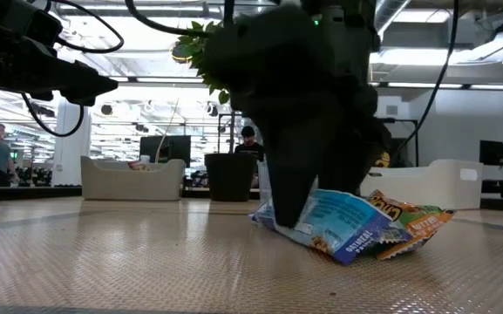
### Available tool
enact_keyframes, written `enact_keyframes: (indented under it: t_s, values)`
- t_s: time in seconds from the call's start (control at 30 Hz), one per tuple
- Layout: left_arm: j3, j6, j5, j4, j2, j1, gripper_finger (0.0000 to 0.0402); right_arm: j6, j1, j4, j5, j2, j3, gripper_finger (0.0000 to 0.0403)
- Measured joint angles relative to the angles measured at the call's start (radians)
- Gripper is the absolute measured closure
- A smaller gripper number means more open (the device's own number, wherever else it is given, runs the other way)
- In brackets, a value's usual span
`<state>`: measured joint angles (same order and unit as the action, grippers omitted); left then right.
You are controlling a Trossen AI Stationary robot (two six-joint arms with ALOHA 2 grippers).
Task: Pick and place Granola Bars by type
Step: Put the blue granola bar into the white bin
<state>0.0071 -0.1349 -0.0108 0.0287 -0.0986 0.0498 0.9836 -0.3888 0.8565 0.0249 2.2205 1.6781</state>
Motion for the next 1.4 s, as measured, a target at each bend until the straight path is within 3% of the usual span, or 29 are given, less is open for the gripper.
enact_keyframes:
  t_s: [0.2,0.53,0.7,0.87,1.17,1.3,1.4]
  values:
    - [0.000,0.000,0.000,0.000,0.000,0.000,0.0189,-0.015,0.000,-0.014,0.009,0.009,0.003,0.0157]
    - [0.000,0.000,0.000,0.000,0.000,0.000,0.0189,-0.033,0.006,-0.049,0.004,0.004,0.013,0.0325]
    - [0.000,0.000,0.000,0.000,0.000,0.000,0.0189,-0.146,0.018,-0.096,-0.090,-0.073,0.060,0.0369]
    - [0.000,0.000,0.000,0.000,0.000,0.000,0.0189,-0.241,0.057,0.021,-0.252,-0.177,0.068,0.0386]
    - [0.000,0.000,0.000,0.000,0.000,0.000,0.0189,-0.259,0.207,0.543,-0.575,-0.351,0.068,0.0375]
    - [0.000,0.000,0.000,0.000,0.000,0.000,0.0189,-0.253,0.305,0.722,-0.658,-0.399,0.067,0.0378]
    - [0.000,0.000,0.000,0.000,0.000,0.000,0.0189,-0.311,0.386,0.712,-0.679,-0.447,0.025,0.0379]
